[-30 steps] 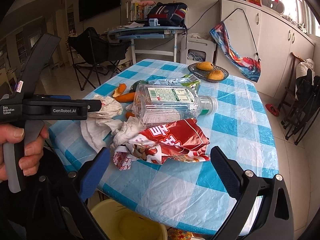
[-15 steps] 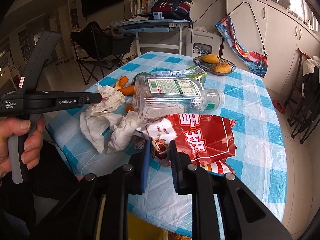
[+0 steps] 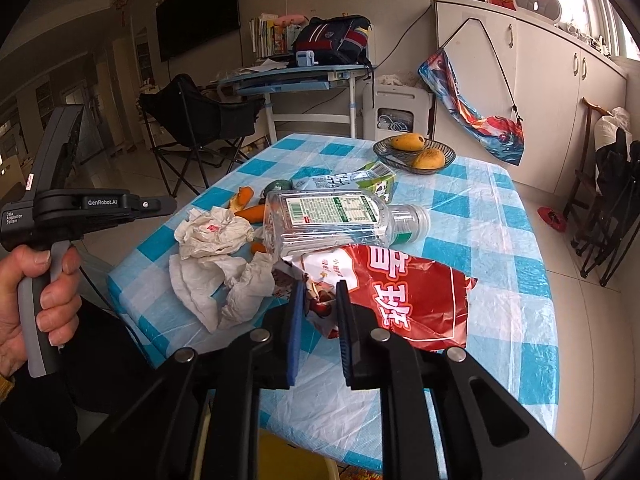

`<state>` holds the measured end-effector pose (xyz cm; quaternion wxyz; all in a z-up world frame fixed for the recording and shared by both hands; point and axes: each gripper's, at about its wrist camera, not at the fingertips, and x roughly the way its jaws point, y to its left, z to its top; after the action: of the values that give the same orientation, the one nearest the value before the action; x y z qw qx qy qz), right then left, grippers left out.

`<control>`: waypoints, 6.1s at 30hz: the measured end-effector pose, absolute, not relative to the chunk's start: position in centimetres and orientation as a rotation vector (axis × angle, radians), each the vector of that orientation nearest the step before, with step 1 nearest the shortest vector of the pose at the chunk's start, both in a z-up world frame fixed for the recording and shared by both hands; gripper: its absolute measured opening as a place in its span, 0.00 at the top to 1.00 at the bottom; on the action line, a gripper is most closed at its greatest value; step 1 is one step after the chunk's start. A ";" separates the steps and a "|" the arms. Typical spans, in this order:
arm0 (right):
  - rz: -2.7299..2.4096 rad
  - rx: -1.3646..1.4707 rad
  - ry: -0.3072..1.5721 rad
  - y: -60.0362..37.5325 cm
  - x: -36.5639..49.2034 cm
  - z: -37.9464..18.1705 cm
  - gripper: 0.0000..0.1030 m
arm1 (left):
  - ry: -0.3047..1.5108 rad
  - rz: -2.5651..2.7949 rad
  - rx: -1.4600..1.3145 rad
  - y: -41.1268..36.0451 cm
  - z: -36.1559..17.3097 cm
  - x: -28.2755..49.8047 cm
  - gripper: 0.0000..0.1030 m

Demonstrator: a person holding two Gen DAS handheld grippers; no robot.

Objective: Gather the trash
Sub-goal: 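Grasp the white tissue with the left gripper while the right grasps the red wrapper, then carry tissue and red wrapper to the yellow bin and open both grippers, then move both grippers back toward the tissues on the table, then grasp a crumpled white tissue with the right gripper while the left grasps another tissue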

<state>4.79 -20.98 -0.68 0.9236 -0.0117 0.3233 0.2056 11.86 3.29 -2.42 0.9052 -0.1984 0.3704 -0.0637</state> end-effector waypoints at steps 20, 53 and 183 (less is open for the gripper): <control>0.444 -0.065 0.679 -19.9 3.1 -1.2 0.84 | 0.872 -0.040 -0.253 1.0 -5.2 14.4 0.78; 0.685 0.331 1.096 -17.1 -2.6 -8.7 0.84 | 0.781 -0.267 -0.287 0.0 -1.7 0.9 0.78; 0.377 0.314 0.810 -19.1 6.2 -4.2 0.12 | 0.903 0.053 -0.104 -1.1 -4.4 5.5 0.07</control>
<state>6.23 -19.13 -4.22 0.8901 0.1511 0.3898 0.1815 5.55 -1.09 -4.37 0.8981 -0.0503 0.4361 0.0255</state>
